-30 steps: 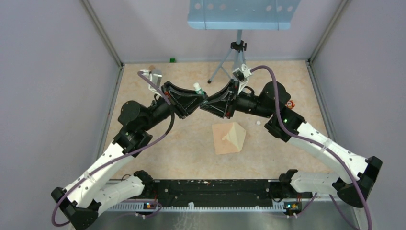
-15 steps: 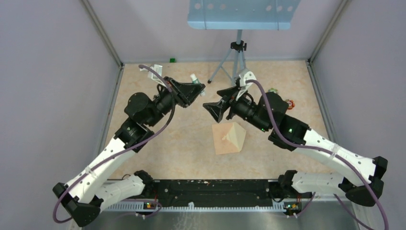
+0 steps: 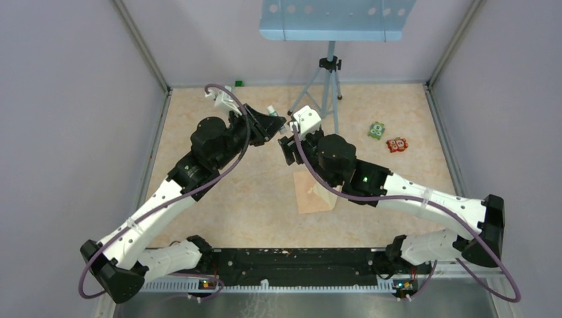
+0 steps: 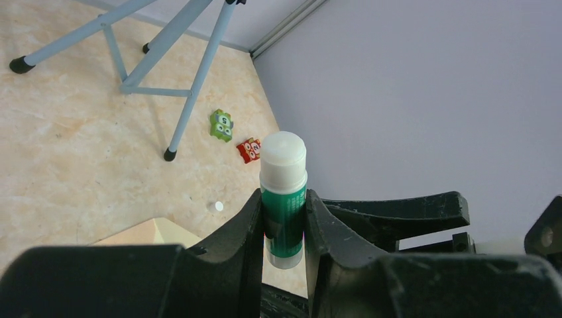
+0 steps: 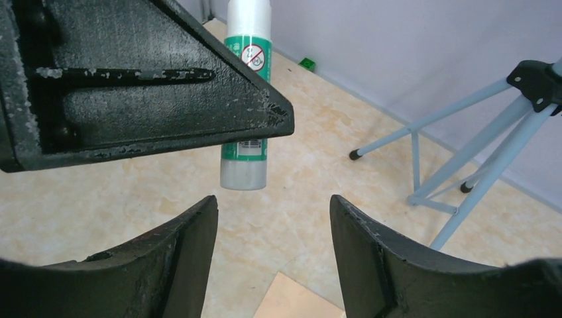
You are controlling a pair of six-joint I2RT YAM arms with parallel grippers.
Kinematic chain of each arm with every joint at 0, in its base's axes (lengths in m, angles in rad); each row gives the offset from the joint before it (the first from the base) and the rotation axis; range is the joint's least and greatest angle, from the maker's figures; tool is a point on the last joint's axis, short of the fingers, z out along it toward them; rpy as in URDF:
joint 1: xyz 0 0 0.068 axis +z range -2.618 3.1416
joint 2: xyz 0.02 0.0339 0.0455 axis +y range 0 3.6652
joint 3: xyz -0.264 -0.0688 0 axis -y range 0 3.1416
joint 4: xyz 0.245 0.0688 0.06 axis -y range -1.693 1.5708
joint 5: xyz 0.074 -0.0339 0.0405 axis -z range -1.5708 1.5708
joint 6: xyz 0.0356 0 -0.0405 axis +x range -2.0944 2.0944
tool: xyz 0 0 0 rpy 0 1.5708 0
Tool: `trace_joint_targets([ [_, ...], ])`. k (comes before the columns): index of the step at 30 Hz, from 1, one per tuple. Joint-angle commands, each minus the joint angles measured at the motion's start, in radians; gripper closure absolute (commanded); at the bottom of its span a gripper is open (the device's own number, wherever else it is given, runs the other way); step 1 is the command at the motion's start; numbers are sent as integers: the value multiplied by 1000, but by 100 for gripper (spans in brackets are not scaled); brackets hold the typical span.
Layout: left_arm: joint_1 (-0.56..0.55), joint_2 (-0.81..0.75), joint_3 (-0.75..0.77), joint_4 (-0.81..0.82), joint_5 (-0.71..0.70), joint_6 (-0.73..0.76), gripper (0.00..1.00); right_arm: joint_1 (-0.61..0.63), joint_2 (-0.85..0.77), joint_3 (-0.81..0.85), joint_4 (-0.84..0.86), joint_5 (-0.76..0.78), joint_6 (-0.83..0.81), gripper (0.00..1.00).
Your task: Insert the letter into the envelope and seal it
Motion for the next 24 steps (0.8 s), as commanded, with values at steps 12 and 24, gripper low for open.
trace_joint_targets([
  [12, 5, 12, 34, 6, -14, -36, 100, 13, 72, 131, 68, 26, -37, 58],
  [24, 5, -59, -31, 149, 110, 49, 100, -210, -19, 117, 7, -608, 277, 86],
])
